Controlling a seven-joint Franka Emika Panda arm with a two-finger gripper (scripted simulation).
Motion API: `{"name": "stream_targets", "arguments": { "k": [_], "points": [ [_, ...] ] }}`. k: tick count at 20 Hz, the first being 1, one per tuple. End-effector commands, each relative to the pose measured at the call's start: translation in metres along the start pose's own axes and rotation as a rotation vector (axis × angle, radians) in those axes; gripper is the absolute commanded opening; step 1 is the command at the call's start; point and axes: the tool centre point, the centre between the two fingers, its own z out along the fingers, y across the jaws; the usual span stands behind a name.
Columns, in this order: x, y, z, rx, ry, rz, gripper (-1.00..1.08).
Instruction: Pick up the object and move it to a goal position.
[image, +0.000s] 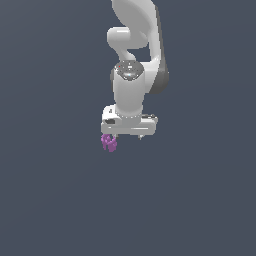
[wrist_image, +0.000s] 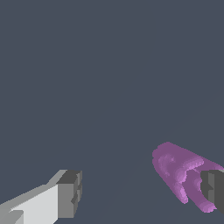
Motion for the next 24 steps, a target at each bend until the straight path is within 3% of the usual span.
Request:
{"name": "stream_targets", "arguments": {
  "k": [1,11,24],
  "points": [
    [0.0,0.0,0.0,0.0,0.0,0.0,1.0],
    [0.007,0.016,-0.025,-0.007,0.021,0.016,1.0],
    [-0.001,0.031,-0.011,-0.005,0.013,-0.053,1.0]
  ]
}}
